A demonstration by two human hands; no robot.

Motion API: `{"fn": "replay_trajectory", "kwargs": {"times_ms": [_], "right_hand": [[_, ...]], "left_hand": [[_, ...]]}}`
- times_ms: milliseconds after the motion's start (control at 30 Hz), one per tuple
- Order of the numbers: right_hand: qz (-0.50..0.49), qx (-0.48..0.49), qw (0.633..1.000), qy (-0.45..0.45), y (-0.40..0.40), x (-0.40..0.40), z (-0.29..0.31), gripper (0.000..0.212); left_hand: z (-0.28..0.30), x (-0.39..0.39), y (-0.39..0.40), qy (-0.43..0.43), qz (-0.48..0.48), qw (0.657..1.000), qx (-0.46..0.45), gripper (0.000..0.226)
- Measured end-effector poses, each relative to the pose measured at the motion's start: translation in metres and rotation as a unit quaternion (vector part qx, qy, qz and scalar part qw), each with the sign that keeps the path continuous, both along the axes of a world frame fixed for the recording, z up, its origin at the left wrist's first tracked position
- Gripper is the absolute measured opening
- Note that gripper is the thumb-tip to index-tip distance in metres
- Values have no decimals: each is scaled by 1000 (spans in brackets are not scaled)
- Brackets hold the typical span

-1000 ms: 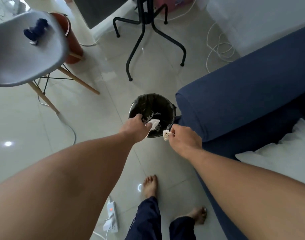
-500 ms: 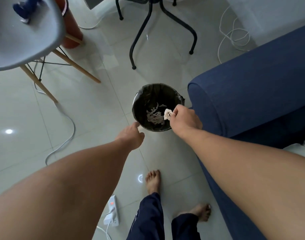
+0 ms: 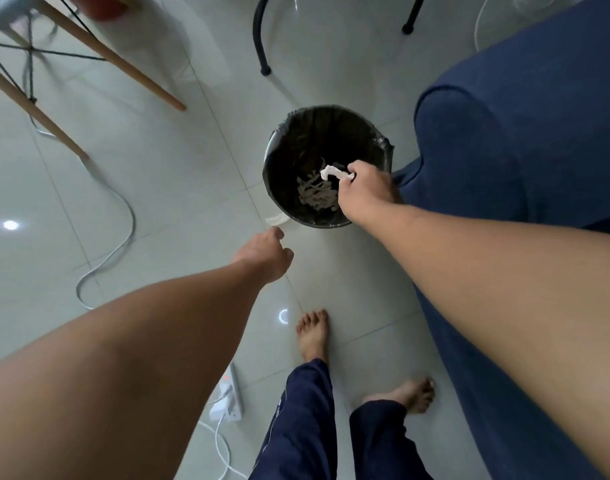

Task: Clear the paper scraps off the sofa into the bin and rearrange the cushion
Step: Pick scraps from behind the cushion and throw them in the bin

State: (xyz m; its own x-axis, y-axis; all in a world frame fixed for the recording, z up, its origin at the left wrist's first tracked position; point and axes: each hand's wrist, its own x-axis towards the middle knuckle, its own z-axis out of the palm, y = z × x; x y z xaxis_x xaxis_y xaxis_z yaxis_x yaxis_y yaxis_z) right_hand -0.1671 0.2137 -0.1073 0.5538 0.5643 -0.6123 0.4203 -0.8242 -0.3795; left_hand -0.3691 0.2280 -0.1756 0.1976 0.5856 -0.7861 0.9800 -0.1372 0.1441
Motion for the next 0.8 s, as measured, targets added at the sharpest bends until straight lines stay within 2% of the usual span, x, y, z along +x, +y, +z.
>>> {"fn": "replay_trajectory", "kwargs": {"times_ms": [67,133,467,567,667,800], "right_hand": [[9,-14,1000,10,0,-6,-30,42],[18,-8,1000,2,-3,-11,-55,46],[135,74,981,-115,9,-13,-164,26],[166,78,974,-129,11,-5,-180,26],[170,62,974,-136,11,-2,-187,27],[192,49,971,-134,17,-2,-187,27]], "left_hand": [[-33,-4,4,9,-10,1000,-1,51],[-63,-9,8,22,-22,1000,-2,50],[-238,-3,32,40,-86,995,12,54],[-271,1,38,46,-100,993,32,58],[-293,-3,44,51,-104,993,4,66],[-299,-10,43,41,-138,989,11,72]]}}
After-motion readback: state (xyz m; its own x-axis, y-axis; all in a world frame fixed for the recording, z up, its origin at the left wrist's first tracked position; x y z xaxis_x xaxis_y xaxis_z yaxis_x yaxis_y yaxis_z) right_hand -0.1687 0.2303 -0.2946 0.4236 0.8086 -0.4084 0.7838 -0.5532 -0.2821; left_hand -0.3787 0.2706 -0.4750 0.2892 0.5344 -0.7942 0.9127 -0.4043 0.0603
